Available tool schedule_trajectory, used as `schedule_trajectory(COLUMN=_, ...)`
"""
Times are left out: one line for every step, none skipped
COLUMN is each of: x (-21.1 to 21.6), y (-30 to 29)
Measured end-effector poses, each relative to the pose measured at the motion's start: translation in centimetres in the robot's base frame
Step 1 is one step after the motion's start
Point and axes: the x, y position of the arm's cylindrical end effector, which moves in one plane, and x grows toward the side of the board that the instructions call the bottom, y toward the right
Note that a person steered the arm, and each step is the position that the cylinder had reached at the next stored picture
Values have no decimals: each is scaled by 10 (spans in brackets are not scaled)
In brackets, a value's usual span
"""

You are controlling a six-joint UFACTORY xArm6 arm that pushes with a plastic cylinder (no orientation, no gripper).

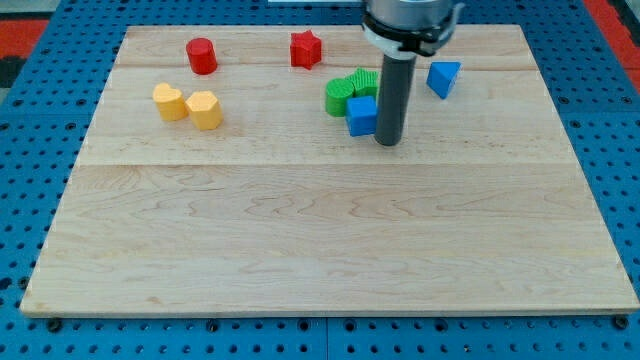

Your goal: Slide the blue cube closer to the blue triangle

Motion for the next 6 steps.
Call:
schedule_trajectory(x=25, y=-40)
schedule_trajectory(x=-13, y=-46)
schedule_trajectory(x=-15, y=-59)
schedule_trajectory(x=-19, y=-69)
schedule_trajectory(x=-31, y=-74)
schedule_trajectory(x=-55, y=-35)
